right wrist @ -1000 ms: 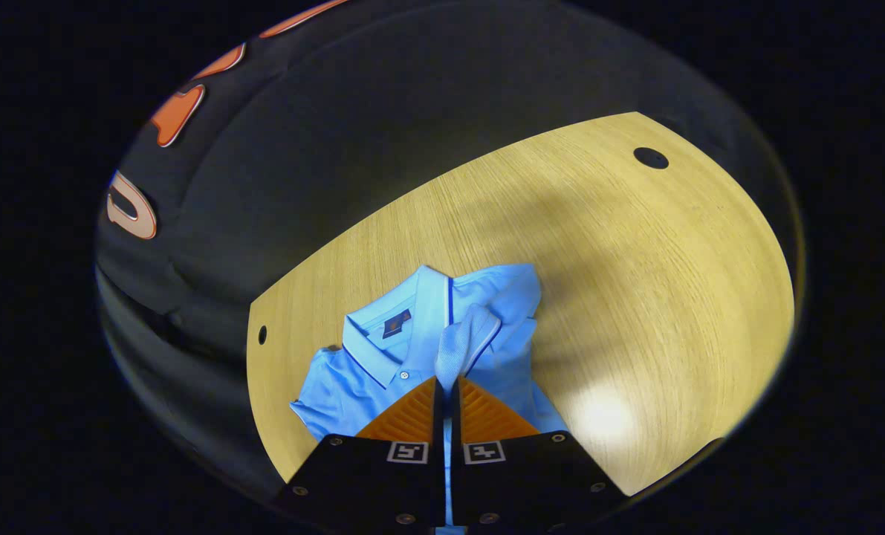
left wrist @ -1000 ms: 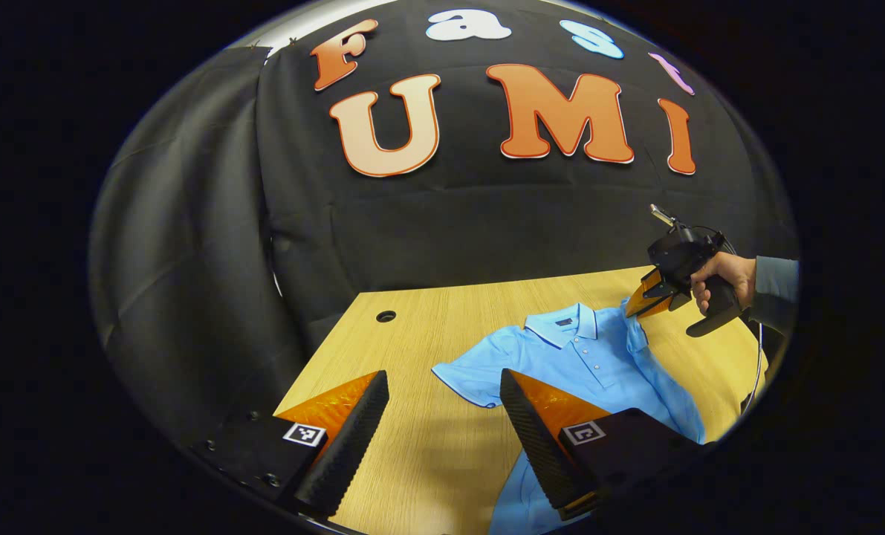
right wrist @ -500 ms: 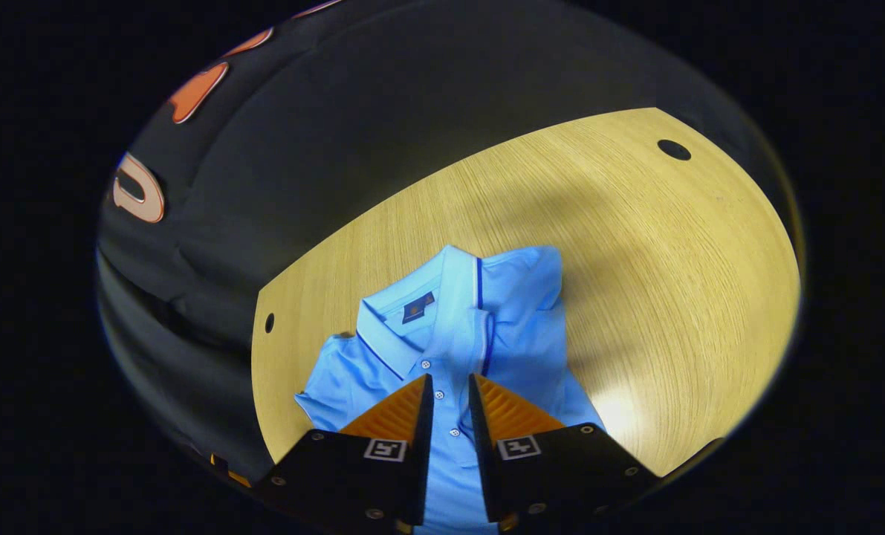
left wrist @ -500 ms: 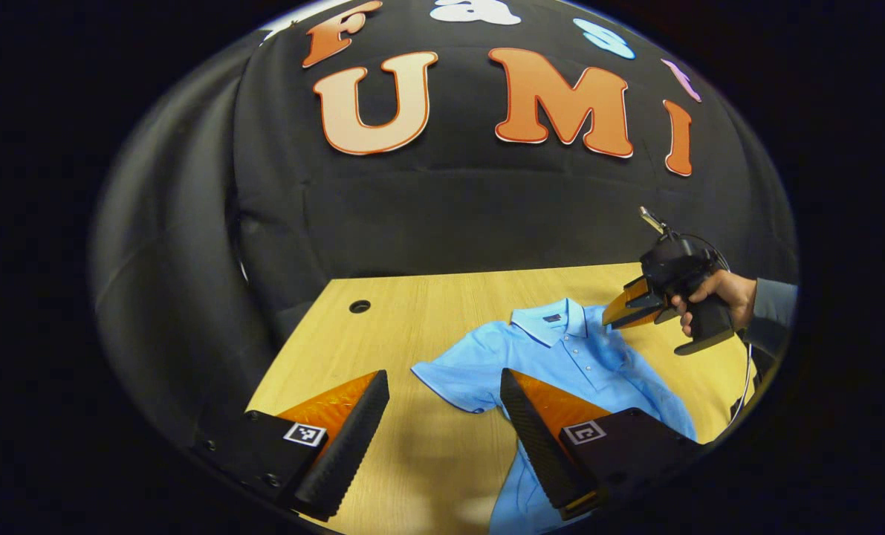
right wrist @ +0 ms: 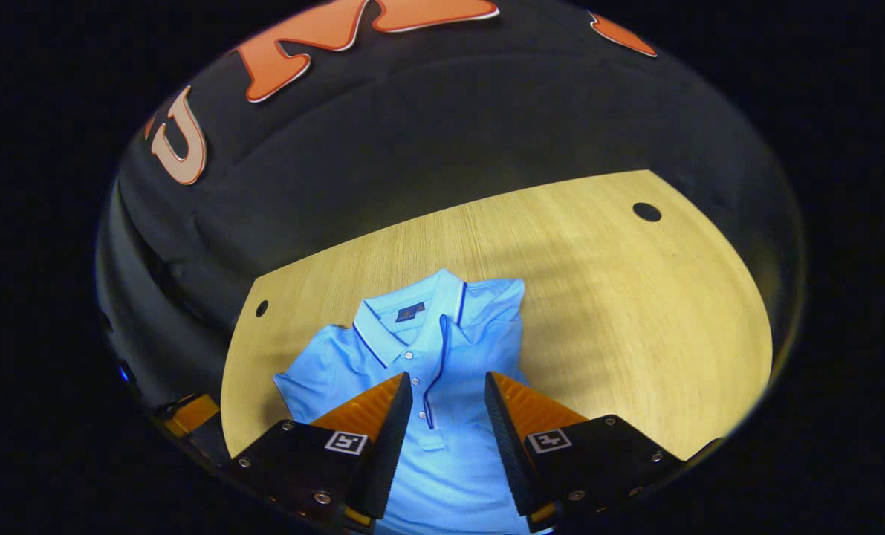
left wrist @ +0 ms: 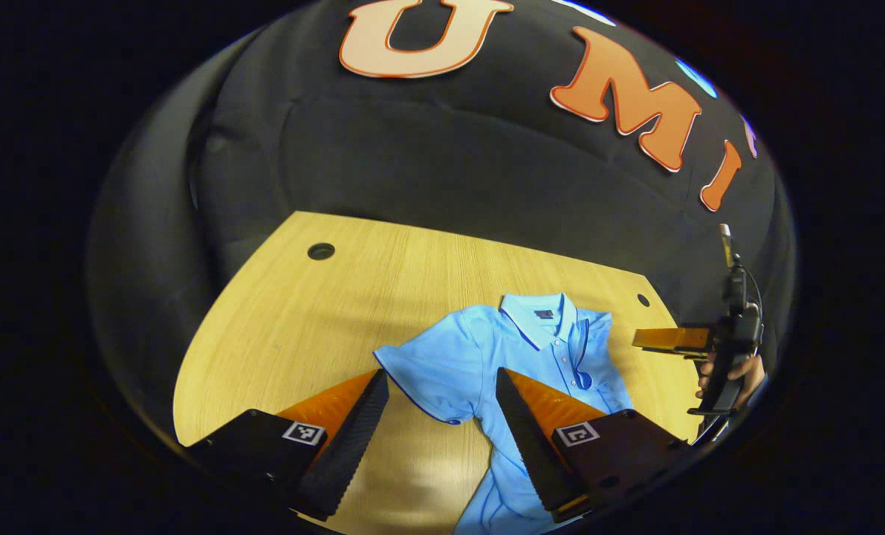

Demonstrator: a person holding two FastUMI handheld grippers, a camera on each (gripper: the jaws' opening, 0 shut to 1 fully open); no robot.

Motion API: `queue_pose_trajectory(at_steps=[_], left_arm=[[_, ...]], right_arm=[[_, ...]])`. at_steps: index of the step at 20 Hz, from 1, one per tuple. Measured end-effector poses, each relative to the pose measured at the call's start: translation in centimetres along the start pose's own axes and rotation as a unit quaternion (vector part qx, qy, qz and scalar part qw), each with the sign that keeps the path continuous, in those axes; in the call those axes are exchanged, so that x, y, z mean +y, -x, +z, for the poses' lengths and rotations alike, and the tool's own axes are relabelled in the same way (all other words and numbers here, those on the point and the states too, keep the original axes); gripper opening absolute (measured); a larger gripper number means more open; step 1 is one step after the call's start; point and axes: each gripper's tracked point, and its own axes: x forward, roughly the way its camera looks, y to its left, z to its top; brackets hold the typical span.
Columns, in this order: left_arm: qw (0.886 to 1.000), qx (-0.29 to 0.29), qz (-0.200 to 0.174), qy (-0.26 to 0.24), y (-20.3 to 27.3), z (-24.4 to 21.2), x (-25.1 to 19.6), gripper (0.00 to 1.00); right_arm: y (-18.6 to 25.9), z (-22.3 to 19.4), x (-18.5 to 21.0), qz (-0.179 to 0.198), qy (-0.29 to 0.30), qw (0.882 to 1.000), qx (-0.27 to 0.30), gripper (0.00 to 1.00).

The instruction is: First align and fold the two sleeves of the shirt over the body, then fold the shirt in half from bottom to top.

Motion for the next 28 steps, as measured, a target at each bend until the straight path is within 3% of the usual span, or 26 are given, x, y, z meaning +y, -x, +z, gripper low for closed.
queue_pose_trajectory(at_steps=[2, 3, 6, 8, 10, 13, 18, 23, 26, 28], left_arm=[[1.0, 0.026, -0.004, 0.014, -1.3, 0.0, 0.4, 1.0], [0.999, 0.038, -0.004, 0.025, -1.9, 0.0, 0.6, 0.95], [0.996, 0.073, 0.003, 0.056, -4.6, 0.0, 1.1, 1.0], [0.993, 0.097, 0.014, 0.068, -6.2, -0.3, 1.8, 0.95], [0.989, 0.121, 0.031, 0.081, -7.7, -1.0, 2.5, 1.0], [0.982, 0.154, 0.046, 0.102, -9.4, -2.2, 2.8, 0.98], [0.967, 0.211, 0.09, 0.11, -11.8, -4.9, 3.8, 1.0], [0.954, 0.243, 0.148, 0.092, -12.8, -5.9, 5.5, 0.96], [0.954, 0.244, 0.16, 0.075, -13.6, -5.7, 5.2, 0.82], [0.954, 0.243, 0.155, 0.081, -13.8, -5.8, 3.9, 0.55]], right_arm=[[2.5, 0.5, -1.2, -0.01, 0.012, 1.0, -0.025, 0.71], [3.7, 0.6, -1.7, -0.015, 0.015, 0.999, -0.038, 0.71], [7.4, 1.2, -4.1, -0.035, 0.022, 0.996, -0.074, 0.75], [9.8, 1.3, -5.5, -0.044, 0.025, 0.994, -0.099, 0.77], [12.0, 0.9, -7.5, -0.061, 0.038, 0.991, -0.111, 0.8], [14.9, 0.0, -10.1, -0.081, 0.059, 0.988, -0.121, 0.84], [18.7, -0.5, -12.6, -0.098, 0.086, 0.979, -0.156, 0.94], [21.8, -1.0, -13.9, -0.115, 0.112, 0.97, -0.183, 0.96], [23.1, -1.9, -14.4, -0.122, 0.102, 0.969, -0.186, 0.96], [23.6, -2.5, -14.9, -0.126, 0.095, 0.97, -0.187, 0.96]])
